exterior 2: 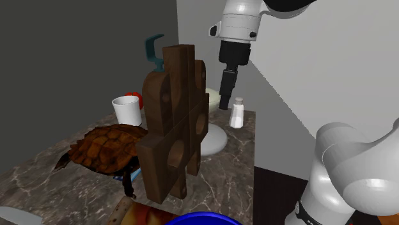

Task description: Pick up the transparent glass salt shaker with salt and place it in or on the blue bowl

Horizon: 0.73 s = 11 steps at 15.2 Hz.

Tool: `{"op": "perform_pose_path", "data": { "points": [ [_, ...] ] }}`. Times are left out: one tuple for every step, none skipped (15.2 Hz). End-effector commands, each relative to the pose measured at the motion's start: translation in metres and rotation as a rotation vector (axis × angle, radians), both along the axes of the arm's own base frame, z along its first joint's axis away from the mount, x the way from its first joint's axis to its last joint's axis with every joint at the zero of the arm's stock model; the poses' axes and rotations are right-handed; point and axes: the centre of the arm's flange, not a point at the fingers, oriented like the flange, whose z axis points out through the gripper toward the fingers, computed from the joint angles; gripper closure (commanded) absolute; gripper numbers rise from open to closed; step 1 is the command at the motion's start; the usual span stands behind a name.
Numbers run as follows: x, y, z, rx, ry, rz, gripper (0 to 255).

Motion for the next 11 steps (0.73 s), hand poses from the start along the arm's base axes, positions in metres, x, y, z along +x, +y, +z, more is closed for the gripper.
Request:
{"op": "perform_pose_path", "data": {
  "points": [
    [0.000,0.000,0.000,0.000,0.000,0.000,0],
    [-0.006,-0.014,-0.002,0.009,-0.013,0.000,0],
    [-0.013,-0.027,-0.005,0.018,-0.027,0.000,0],
    [-0.019,-0.041,-0.008,0.027,-0.040,0.000,0],
    [-0.025,-0.055,-0.011,0.035,-0.053,0.000,0],
    [-0.032,-0.068,-0.014,0.044,-0.067,0.000,0],
    [-0.038,-0.082,-0.017,0.053,-0.080,0.000,0],
    [-0.044,-0.095,-0.021,0.062,-0.093,0.000,0],
    [-0.050,-0.109,-0.024,0.071,-0.107,-0.001,0],
    [-0.056,-0.122,-0.028,0.080,-0.120,-0.001,0],
    [-0.062,-0.135,-0.033,0.089,-0.133,-0.001,0]
  ]
}}
